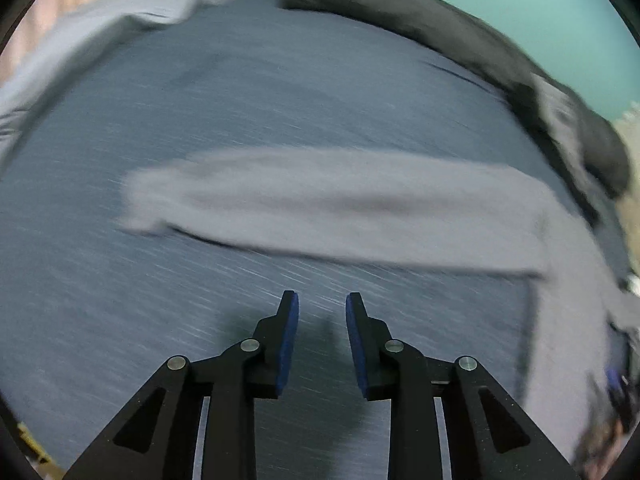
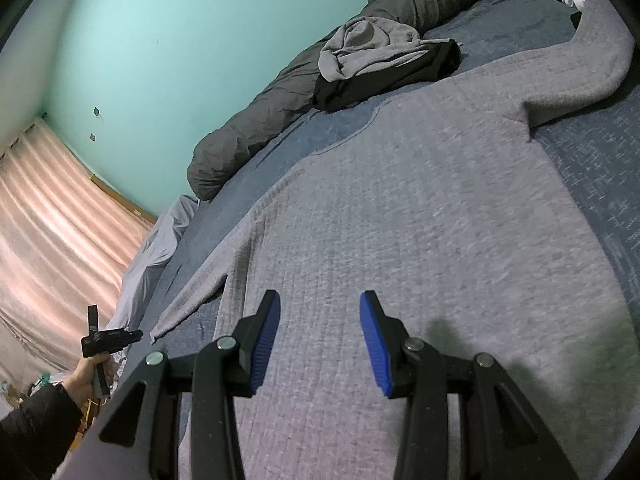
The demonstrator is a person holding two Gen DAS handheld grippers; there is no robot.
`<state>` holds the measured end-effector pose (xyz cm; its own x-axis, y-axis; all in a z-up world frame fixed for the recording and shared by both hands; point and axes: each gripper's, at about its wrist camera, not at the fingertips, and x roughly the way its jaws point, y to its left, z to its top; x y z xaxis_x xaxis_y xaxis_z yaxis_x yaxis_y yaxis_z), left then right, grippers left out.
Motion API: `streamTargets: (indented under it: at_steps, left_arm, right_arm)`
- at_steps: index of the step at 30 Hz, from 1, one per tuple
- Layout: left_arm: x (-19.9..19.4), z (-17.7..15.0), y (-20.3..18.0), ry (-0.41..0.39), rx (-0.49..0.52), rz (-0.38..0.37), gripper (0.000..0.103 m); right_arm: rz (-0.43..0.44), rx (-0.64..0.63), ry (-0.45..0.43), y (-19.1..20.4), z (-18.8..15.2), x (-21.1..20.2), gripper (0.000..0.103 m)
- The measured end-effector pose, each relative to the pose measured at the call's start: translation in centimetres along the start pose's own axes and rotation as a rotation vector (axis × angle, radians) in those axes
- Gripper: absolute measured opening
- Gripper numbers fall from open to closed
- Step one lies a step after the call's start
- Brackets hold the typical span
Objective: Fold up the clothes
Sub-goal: 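Grasp the hoodie hem with both tools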
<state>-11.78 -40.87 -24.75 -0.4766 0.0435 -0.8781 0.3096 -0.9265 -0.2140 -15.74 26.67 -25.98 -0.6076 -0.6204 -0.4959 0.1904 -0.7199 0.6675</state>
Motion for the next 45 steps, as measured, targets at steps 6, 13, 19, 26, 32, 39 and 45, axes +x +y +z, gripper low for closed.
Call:
streamTargets:
  at_steps: [6, 13, 19, 26, 32, 39, 45]
  left_arm:
    - [1.3, -6.7, -8.8, 0.141, 0.125, -0.205, 0.027]
    - [-0.5, -13.5, -15.0, 0.231, 0.260, -0.302, 0.028]
    - [-0.9, -17.9, -16.3, 0.299, 0.299, -0.320, 0.034]
    - [-2.3, -18.7, -15.6, 0.288, 0.266, -0.340, 0.037]
    - [-3.8, -19.7, -15.9, 0.268, 0.265, -0.344, 0.042]
    - [-3.4, -22.4, -17.4, 0.301, 0.301, -0.319, 0.048]
    - [-1.2, -24.2, -18.9, 0.386, 0.317, -0.310, 0.049]
  right_arm:
    - [-0.038, -0.013, 0.079, -0.3, 1.3, -2.7, 0.055]
    - [-0.167, -0.087, 0.261, -2.9, 1.3, -8.5, 0.055]
    - [-0.261, -0.084, 0.370, -5.5, -1.9, -12.3, 0.055]
    - [-0.261, -0.085, 0.416, -6.7, -5.3, -15.6, 0.055]
    - [-0.277, -0.113, 0.480, -6.8, -7.2, -14.6, 0.050]
    - [-0.212, -0.088, 0.451, -6.4, -7.8, -15.3, 0.004]
    - [-0.122, -0.053, 0.366, -5.0, -5.1, -17.2, 0.003]
